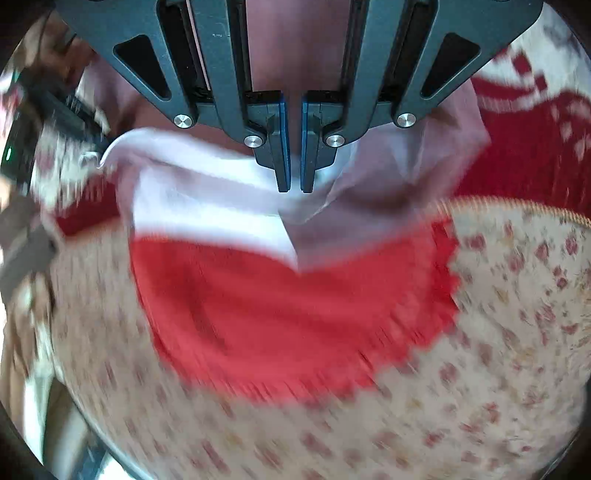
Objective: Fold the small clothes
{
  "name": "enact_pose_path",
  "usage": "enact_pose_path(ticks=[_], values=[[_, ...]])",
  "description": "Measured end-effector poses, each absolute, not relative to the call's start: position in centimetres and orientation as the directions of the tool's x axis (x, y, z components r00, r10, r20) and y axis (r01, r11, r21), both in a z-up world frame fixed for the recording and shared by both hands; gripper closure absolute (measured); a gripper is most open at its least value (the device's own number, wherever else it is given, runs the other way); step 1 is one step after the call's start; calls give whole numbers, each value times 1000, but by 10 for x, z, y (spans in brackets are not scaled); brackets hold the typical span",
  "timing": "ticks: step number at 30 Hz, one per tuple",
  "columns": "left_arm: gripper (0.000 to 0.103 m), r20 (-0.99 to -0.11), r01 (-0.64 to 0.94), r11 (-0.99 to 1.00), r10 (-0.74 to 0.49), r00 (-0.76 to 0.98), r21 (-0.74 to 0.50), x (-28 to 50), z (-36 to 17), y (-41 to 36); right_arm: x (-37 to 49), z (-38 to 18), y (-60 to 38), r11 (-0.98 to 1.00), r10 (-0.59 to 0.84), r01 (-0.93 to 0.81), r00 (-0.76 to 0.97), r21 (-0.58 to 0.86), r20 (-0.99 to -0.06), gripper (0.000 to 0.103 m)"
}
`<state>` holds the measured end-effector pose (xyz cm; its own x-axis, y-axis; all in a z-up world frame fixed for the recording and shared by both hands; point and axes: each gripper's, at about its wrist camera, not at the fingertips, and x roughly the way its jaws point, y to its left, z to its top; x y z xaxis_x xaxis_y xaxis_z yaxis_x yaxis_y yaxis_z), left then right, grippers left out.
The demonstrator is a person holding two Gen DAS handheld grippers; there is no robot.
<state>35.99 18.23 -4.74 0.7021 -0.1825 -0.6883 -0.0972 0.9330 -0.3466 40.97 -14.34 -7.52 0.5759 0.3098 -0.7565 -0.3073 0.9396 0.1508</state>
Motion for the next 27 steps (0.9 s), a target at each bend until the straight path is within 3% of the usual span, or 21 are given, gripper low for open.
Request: enact_pose_path(ticks=[6, 11, 12, 14, 19, 23, 27], values=[[99, -685, -184, 897, -161, 711, -402, 349, -58, 223, 423, -54, -164, 960, 282, -196, 681, 202, -676, 97], [98, -659, -139, 905, -180, 731, -402, 319, -43, 211, 411, -30, -190, 962, 267, -157, 715, 223, -646, 97], [96, -656, -126, 911, -182, 732, -393, 315, -41, 206, 406, -29, -192, 959, 277, -163, 707, 231, -651, 97], [83, -669, -109, 919, -190, 719, -378, 316, -44, 199, 402, -30, -193, 953, 302, -193, 683, 234, -665, 97], [82, -746, -160, 944, -117, 656, -289, 341, -72, 195, 413, -57, -188, 934, 357, -220, 601, 281, -715, 97], [59, -756, -198, 923, -133, 641, -331, 346, -92, 204, 433, -94, -180, 949, 315, -198, 537, 247, -783, 97], [59, -727, -209, 895, -165, 666, -395, 336, -82, 220, 438, -100, -178, 952, 303, -197, 504, 234, -809, 97]])
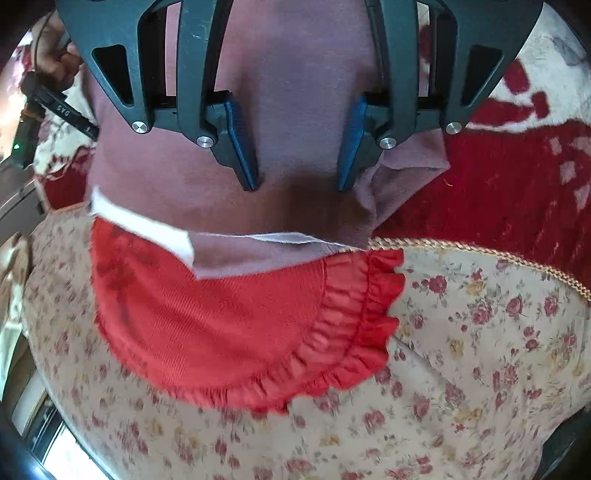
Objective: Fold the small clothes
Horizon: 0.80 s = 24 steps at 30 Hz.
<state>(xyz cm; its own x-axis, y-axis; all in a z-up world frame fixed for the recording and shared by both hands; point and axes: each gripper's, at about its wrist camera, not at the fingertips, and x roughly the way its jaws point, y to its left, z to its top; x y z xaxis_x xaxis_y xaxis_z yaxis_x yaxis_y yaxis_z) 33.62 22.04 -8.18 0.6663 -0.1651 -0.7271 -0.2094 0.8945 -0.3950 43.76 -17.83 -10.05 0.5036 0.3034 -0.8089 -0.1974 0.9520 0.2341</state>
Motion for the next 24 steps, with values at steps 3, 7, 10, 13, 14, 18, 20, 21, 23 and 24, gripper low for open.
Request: enact_pose_path(ticks=[3, 7, 10, 13, 14, 18, 20, 21, 23, 24], values=[[59, -690, -249, 884, -107, 716, -396, 304, -56, 236, 424, -77, -185, 949, 315, -198, 554, 246, -771, 97], [59, -663, -301, 840, -90, 743, -452, 247, -34, 247, 392, -48, -187, 945, 323, -238, 600, 222, -732, 97], [56, -663, -322, 805, -116, 740, -499, 202, -29, 240, 362, -31, -175, 937, 338, -290, 607, 196, -719, 96], [52, -666, -284, 816, -158, 728, -504, 166, -33, 219, 334, -19, -161, 927, 360, -317, 602, 200, -713, 96], [52, -674, -274, 826, -163, 721, -493, 154, -38, 211, 325, -17, -156, 927, 360, -318, 598, 200, -716, 96], [52, -711, -290, 844, -144, 688, -451, 123, -59, 190, 295, -27, -118, 914, 357, -373, 550, 161, -755, 96], [52, -731, -327, 832, -131, 670, -449, 121, -70, 193, 287, -35, -101, 899, 345, -423, 533, 110, -773, 96], [52, -742, -338, 809, -170, 648, -480, 122, -80, 195, 283, -38, -94, 892, 340, -443, 529, 88, -778, 96], [52, -727, -345, 737, -280, 627, -581, 126, -98, 199, 279, -44, -84, 880, 327, -472, 522, 52, -787, 96], [52, -707, -351, 685, -340, 620, -638, 131, -109, 201, 279, -46, -82, 878, 324, -477, 523, 44, -788, 96]])
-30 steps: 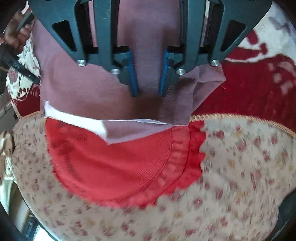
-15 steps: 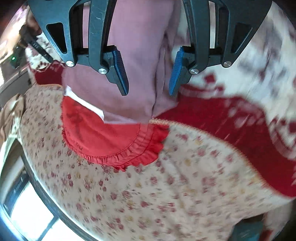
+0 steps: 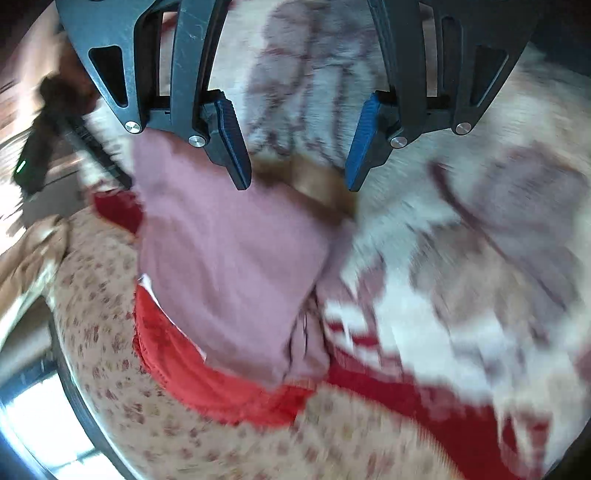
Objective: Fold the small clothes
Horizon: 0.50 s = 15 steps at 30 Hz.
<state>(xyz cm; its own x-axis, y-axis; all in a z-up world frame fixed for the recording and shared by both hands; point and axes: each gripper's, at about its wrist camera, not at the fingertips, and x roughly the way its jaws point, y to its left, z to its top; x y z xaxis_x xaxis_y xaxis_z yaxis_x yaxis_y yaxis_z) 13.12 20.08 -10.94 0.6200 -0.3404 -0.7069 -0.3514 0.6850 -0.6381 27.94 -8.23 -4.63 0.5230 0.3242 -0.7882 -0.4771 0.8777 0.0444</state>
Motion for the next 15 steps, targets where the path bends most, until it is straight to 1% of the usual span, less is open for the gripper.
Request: enact_pose_path(ticks=[1, 4, 6, 8, 9, 10, 11, 12, 13, 14, 15], values=[[52, -692, -351, 662, -361, 625, -663, 135, -113, 203, 279, -48, -81, 876, 323, -481, 523, 40, -789, 96], [52, -601, -343, 543, -419, 681, -767, 148, -121, 213, 283, -52, -81, 878, 328, -475, 514, 55, -793, 96], [52, -561, -360, 461, -441, 701, -812, 157, -128, 219, 286, -54, -81, 878, 332, -475, 506, 64, -796, 96], [52, -541, -351, 443, -440, 717, -825, 160, -127, 221, 288, -56, -78, 878, 329, -474, 500, 64, -801, 96], [52, -545, -345, 462, -423, 723, -817, 159, -124, 219, 288, -57, -77, 878, 326, -474, 498, 63, -804, 96], [57, -558, -346, 487, -405, 725, -802, 157, -121, 216, 289, -58, -75, 878, 322, -476, 496, 57, -806, 96], [74, -588, -360, 525, -370, 720, -771, 156, -117, 214, 289, -58, -73, 876, 322, -479, 497, 55, -806, 96], [81, -642, -396, 585, -297, 707, -707, 153, -113, 210, 289, -58, -71, 873, 326, -485, 497, 54, -804, 96], [88, -661, -411, 607, -266, 702, -680, 153, -112, 211, 288, -57, -69, 868, 338, -493, 499, 59, -798, 96], [92, -678, -426, 624, -238, 695, -655, 152, -111, 210, 288, -54, -67, 861, 359, -503, 500, 74, -788, 96], [94, -703, -447, 641, -212, 679, -625, 152, -108, 207, 288, -49, -64, 851, 389, -516, 500, 95, -774, 96]])
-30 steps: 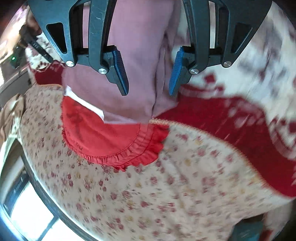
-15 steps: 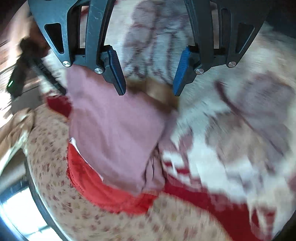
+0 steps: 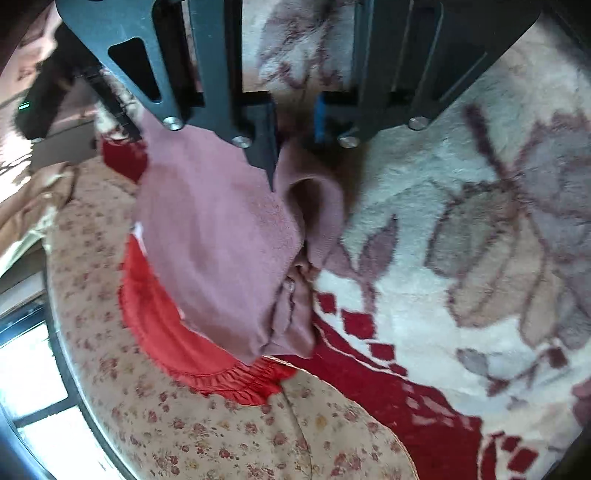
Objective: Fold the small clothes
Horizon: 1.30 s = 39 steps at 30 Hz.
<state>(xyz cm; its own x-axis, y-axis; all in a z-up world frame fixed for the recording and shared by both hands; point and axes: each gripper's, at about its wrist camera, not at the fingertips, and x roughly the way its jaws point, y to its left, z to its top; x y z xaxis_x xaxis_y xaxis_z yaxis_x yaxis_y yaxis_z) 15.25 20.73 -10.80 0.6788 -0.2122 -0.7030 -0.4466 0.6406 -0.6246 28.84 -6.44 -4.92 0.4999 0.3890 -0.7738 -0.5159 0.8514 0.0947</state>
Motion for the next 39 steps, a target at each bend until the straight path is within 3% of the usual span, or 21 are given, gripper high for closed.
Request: enact_pose_path(ticks=[2, 4, 6, 7, 13, 19, 30, 32, 33, 34, 36, 39], values=[[95, -718, -458, 665, -174, 674, -590, 150, -103, 203, 290, -40, -57, 822, 455, -552, 491, 139, -743, 96], [95, -716, -464, 677, -133, 686, -571, 148, -94, 198, 295, -30, -44, 760, 558, -613, 445, 216, -700, 89], [95, -711, -465, 681, -118, 693, -566, 148, -92, 192, 305, -22, -24, 710, 627, -649, 405, 274, -666, 60], [95, -711, -462, 683, -121, 693, -566, 149, -93, 191, 310, -20, -11, 679, 661, -667, 372, 308, -651, 56], [94, -710, -470, 627, -198, 676, -621, 150, -114, 202, 345, -22, 107, 579, 627, -784, 251, 226, -738, 55], [89, -698, -443, 628, -234, 677, -640, 150, -118, 203, 368, -68, 198, 524, 418, -851, 250, 7, -873, 55], [88, -661, -442, 558, -283, 695, -703, 149, -128, 212, 387, -130, 244, 502, 136, -839, 319, -212, -938, 53], [88, -659, -441, 554, -286, 696, -706, 149, -128, 213, 392, -131, 245, 523, 132, -829, 309, -199, -942, 55], [89, -660, -439, 559, -284, 696, -704, 149, -128, 212, 396, -131, 245, 541, 126, -817, 311, -198, -942, 76], [89, -661, -437, 565, -281, 696, -700, 149, -127, 211, 400, -131, 244, 562, 117, -806, 302, -187, -946, 87], [88, -666, -431, 584, -269, 696, -687, 149, -125, 209, 407, -125, 237, 605, 157, -787, 272, -125, -950, 94], [88, -679, -423, 630, -235, 695, -651, 153, -122, 205, 406, -107, 222, 630, 231, -774, 260, -59, -938, 95]])
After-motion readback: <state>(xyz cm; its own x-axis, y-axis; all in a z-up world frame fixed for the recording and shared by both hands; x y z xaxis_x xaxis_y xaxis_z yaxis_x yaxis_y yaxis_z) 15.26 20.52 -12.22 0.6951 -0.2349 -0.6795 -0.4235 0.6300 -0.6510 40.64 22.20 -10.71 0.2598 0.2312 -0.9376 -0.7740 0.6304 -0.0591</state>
